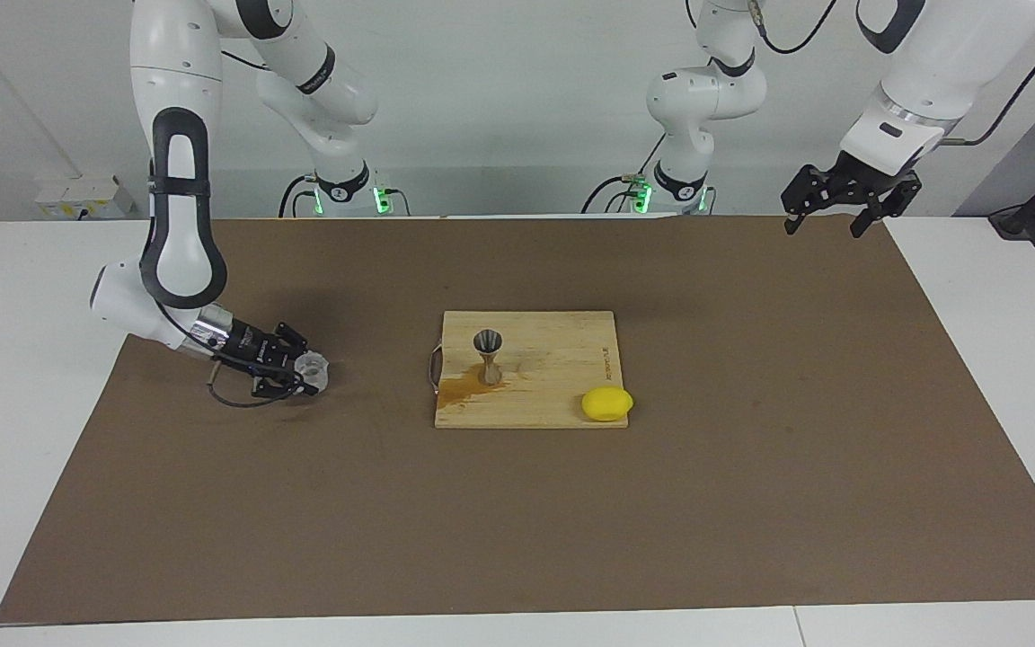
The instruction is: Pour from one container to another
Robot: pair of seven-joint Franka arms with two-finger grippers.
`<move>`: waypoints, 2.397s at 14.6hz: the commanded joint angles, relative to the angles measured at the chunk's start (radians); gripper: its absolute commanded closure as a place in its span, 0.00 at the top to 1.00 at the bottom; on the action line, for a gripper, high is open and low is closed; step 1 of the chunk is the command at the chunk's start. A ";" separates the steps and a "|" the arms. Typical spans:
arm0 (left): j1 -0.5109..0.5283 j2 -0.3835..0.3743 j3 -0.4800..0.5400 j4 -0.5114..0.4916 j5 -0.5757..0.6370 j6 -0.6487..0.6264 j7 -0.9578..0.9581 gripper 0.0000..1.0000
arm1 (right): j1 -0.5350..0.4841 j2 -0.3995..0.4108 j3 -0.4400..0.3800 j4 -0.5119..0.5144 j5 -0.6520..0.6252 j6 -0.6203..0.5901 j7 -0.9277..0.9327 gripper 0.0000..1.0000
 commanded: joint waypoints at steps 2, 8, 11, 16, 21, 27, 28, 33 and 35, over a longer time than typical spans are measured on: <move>-0.001 -0.001 0.004 0.003 -0.001 -0.016 0.002 1.00 | 0.024 -0.017 0.005 -0.004 0.015 0.021 -0.020 0.98; -0.001 -0.001 0.002 0.002 0.000 -0.016 0.002 1.00 | 0.009 -0.047 0.002 -0.008 -0.112 0.022 -0.032 1.00; -0.001 -0.001 0.002 0.002 0.000 -0.016 0.002 1.00 | 0.018 -0.092 0.004 -0.007 -0.187 0.024 -0.032 1.00; -0.001 -0.001 0.002 0.003 0.000 -0.016 0.002 1.00 | 0.074 -0.178 0.007 -0.005 -0.360 -0.014 -0.018 1.00; -0.001 -0.001 0.004 0.003 0.000 -0.015 0.002 1.00 | 0.214 -0.243 0.010 0.002 -0.649 -0.027 -0.172 1.00; -0.001 -0.001 0.002 0.003 -0.001 -0.015 0.002 1.00 | 0.253 -0.333 0.021 0.114 -0.914 -0.107 -0.520 1.00; -0.001 -0.001 0.002 0.003 -0.001 -0.016 0.002 1.00 | 0.253 -0.334 0.027 0.177 -0.928 -0.166 -0.541 1.00; -0.001 -0.001 0.002 0.003 0.000 -0.015 0.002 1.00 | 0.251 -0.315 0.028 0.490 -0.933 -0.417 -0.549 1.00; -0.001 -0.001 0.004 0.003 0.000 -0.015 0.002 1.00 | 0.249 -0.314 0.030 0.554 -0.942 -0.497 -0.550 1.00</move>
